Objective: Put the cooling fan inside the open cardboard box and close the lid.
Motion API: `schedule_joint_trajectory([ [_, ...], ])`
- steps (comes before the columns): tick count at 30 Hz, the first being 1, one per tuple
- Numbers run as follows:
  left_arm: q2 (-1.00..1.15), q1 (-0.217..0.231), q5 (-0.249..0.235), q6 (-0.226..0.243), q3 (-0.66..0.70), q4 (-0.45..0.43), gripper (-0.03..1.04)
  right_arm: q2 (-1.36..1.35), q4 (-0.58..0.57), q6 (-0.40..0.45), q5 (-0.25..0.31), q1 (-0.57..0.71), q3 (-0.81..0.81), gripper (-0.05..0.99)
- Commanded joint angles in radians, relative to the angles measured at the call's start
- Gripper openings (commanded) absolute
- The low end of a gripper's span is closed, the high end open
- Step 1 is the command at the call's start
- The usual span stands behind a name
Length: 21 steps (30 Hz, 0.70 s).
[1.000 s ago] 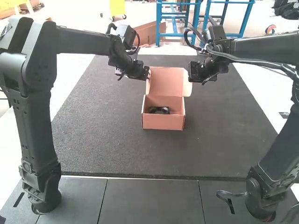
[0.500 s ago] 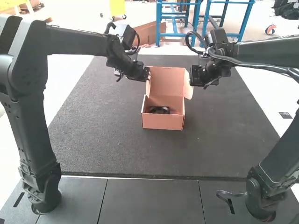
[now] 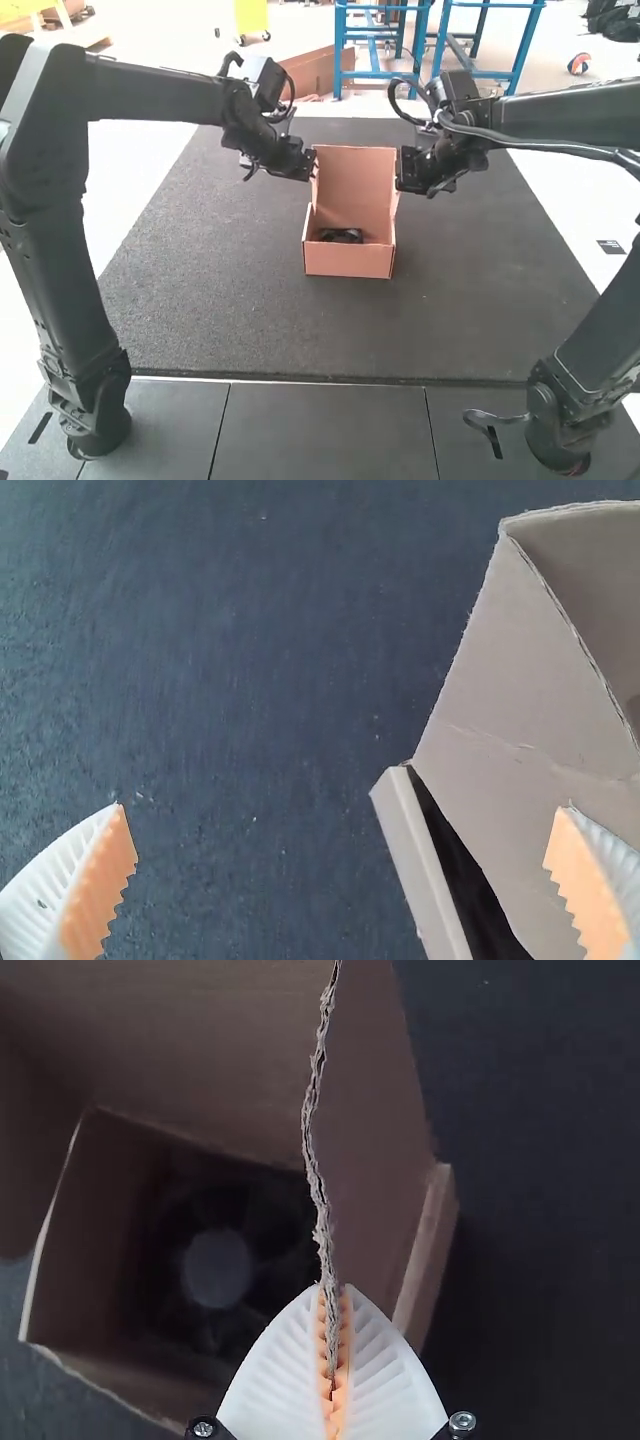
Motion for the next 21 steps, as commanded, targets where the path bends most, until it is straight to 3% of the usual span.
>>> schedule_joint_trajectory([
  [1,-0.052,-0.011,0.007,-0.001,-0.012,0.010,0.97,-0.028,-0.003,0.010,-0.011,0.023,-0.020,-0.01],
  [16,-0.101,-0.011,0.007,0.003,-0.078,-0.002,0.97,-0.030,-0.005,-0.004,-0.005,0.060,-0.073,-0.01],
  [21,-0.145,-0.009,0.007,0.009,-0.118,-0.022,0.97,-0.028,-0.038,-0.068,0.029,0.075,-0.096,-0.01],
])
